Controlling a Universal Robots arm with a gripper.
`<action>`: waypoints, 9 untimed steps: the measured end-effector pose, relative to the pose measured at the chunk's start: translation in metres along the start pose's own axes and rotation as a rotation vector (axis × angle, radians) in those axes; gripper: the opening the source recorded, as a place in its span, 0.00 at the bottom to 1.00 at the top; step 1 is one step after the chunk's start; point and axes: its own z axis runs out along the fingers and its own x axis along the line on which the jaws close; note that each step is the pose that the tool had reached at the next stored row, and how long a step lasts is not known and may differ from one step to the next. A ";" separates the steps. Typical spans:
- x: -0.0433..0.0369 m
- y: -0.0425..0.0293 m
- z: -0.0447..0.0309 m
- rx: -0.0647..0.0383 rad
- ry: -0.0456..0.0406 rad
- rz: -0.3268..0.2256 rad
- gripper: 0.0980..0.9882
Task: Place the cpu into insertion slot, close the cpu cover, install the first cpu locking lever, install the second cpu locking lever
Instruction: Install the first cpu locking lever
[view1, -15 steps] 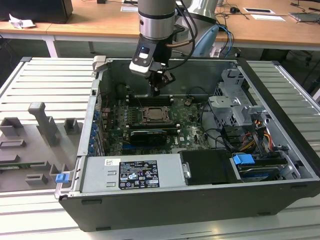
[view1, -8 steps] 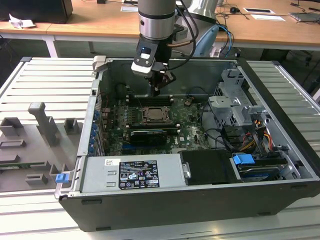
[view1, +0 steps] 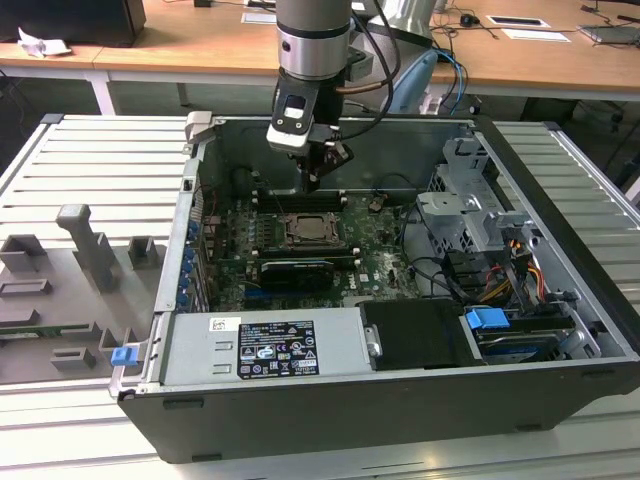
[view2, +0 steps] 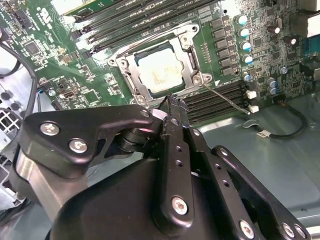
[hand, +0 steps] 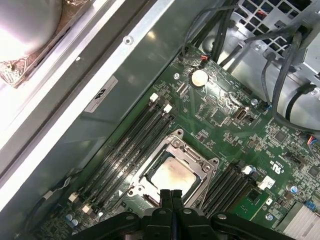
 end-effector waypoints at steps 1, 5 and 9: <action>0.0000 0.0000 0.0000 0.000 0.0005 -0.010 0.01; 0.0000 0.0000 0.0000 0.000 0.0027 -0.047 0.01; 0.0000 -0.0001 0.0001 0.000 0.0075 -0.132 0.01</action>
